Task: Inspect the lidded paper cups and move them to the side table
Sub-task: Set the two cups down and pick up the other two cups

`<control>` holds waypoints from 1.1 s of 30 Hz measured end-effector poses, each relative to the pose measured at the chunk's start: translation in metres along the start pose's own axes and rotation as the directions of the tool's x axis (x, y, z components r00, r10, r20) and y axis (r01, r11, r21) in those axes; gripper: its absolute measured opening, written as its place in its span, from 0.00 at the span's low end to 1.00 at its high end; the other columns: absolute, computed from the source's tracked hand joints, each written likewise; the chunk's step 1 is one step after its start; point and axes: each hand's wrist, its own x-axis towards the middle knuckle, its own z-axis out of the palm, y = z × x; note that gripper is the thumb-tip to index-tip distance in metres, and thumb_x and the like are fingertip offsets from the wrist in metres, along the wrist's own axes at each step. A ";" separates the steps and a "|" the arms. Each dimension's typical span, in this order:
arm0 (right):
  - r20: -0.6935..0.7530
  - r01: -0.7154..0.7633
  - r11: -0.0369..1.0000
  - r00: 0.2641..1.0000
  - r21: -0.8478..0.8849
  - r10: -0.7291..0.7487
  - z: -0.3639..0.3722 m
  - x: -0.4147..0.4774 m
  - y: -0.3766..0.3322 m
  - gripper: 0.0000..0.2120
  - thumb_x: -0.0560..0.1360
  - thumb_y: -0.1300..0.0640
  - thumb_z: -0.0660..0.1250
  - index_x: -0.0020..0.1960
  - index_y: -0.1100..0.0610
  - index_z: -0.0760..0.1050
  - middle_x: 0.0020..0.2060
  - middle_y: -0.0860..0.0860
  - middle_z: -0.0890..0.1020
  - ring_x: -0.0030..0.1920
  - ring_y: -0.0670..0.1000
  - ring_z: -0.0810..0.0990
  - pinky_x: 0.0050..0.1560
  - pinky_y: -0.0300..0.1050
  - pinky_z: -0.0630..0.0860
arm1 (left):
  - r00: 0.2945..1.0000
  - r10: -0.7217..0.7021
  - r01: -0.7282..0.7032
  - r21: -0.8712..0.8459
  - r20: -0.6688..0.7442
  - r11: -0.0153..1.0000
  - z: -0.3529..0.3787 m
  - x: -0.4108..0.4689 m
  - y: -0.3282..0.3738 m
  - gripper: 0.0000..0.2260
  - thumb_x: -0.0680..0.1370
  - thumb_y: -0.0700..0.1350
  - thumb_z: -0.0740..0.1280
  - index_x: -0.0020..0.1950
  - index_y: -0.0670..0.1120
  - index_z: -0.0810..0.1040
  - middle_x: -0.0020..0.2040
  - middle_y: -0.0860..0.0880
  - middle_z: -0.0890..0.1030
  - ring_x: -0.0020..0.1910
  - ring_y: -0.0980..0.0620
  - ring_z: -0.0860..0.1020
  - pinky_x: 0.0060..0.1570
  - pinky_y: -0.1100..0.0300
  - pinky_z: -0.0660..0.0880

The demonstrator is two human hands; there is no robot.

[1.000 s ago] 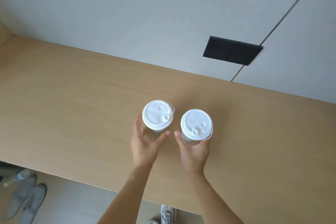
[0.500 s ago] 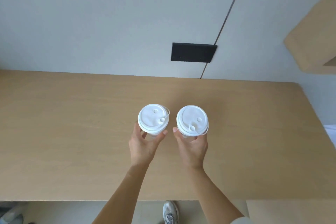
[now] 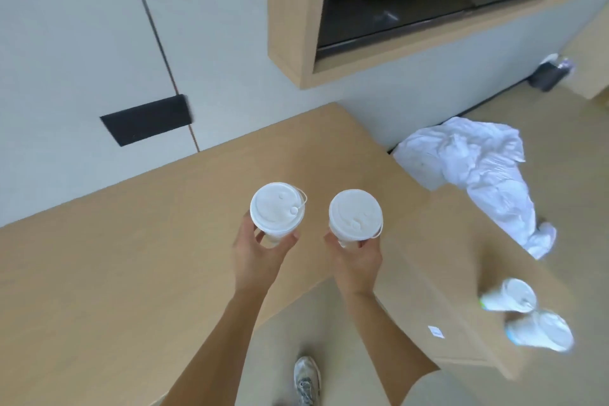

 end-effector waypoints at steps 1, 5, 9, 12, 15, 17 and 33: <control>-0.039 -0.009 1.000 0.999 0.002 0.009 -0.016 0.008 0.002 0.29 0.64 0.57 0.84 0.60 0.43 0.76 0.57 0.44 0.84 0.59 0.47 0.83 0.66 0.52 0.79 | 0.999 0.006 -0.006 0.003 0.038 1.000 0.016 -0.002 0.005 0.33 0.68 0.44 0.84 0.66 0.62 0.73 0.57 0.71 0.79 0.60 0.66 0.79 0.59 0.68 0.76; -0.195 -0.042 0.999 0.980 0.004 0.042 -0.075 0.040 0.014 0.31 0.64 0.52 0.84 0.63 0.46 0.76 0.56 0.44 0.84 0.58 0.49 0.84 0.64 0.56 0.80 | 0.981 0.027 -0.029 0.012 0.193 0.999 0.086 -0.008 0.019 0.34 0.68 0.44 0.84 0.63 0.69 0.71 0.61 0.63 0.81 0.60 0.66 0.79 0.56 0.75 0.74; -0.319 -0.037 0.999 0.947 -0.013 0.031 -0.133 0.071 0.030 0.34 0.66 0.56 0.84 0.62 0.35 0.71 0.57 0.34 0.81 0.58 0.36 0.79 0.62 0.35 0.73 | 0.937 0.024 -0.034 0.024 0.348 0.999 0.159 -0.016 0.027 0.35 0.68 0.44 0.83 0.71 0.57 0.74 0.64 0.59 0.81 0.62 0.62 0.80 0.61 0.66 0.75; -0.371 -0.070 0.998 0.926 0.007 0.068 -0.173 0.095 0.044 0.34 0.66 0.54 0.85 0.62 0.35 0.71 0.57 0.35 0.81 0.58 0.33 0.78 0.58 0.28 0.70 | 0.909 0.010 -0.026 0.031 0.416 0.999 0.210 -0.024 0.031 0.35 0.67 0.44 0.84 0.70 0.58 0.75 0.62 0.60 0.83 0.61 0.62 0.81 0.59 0.63 0.77; -0.433 -0.100 0.994 0.895 0.041 0.108 -0.211 0.123 0.058 0.33 0.66 0.53 0.85 0.66 0.46 0.75 0.59 0.40 0.83 0.61 0.41 0.81 0.62 0.39 0.74 | 0.877 -0.003 -0.026 0.053 0.480 0.998 0.264 -0.031 0.035 0.34 0.66 0.43 0.84 0.68 0.59 0.76 0.60 0.63 0.83 0.59 0.64 0.81 0.59 0.62 0.78; -0.460 -0.122 0.991 0.878 0.054 0.133 -0.232 0.138 0.070 0.32 0.66 0.52 0.85 0.67 0.47 0.75 0.59 0.40 0.83 0.62 0.43 0.81 0.63 0.41 0.74 | 0.854 -0.009 -0.034 0.073 0.519 0.997 0.296 -0.033 0.035 0.33 0.66 0.43 0.84 0.67 0.58 0.76 0.58 0.64 0.83 0.58 0.65 0.81 0.59 0.58 0.80; -0.612 -0.303 0.949 0.736 0.085 0.290 -0.261 0.242 0.235 0.36 0.65 0.51 0.85 0.69 0.48 0.74 0.59 0.41 0.83 0.60 0.44 0.81 0.62 0.42 0.74 | 0.703 -0.094 0.002 0.130 0.705 0.992 0.476 -0.001 -0.099 0.32 0.67 0.40 0.84 0.67 0.57 0.78 0.61 0.60 0.84 0.62 0.61 0.81 0.66 0.55 0.77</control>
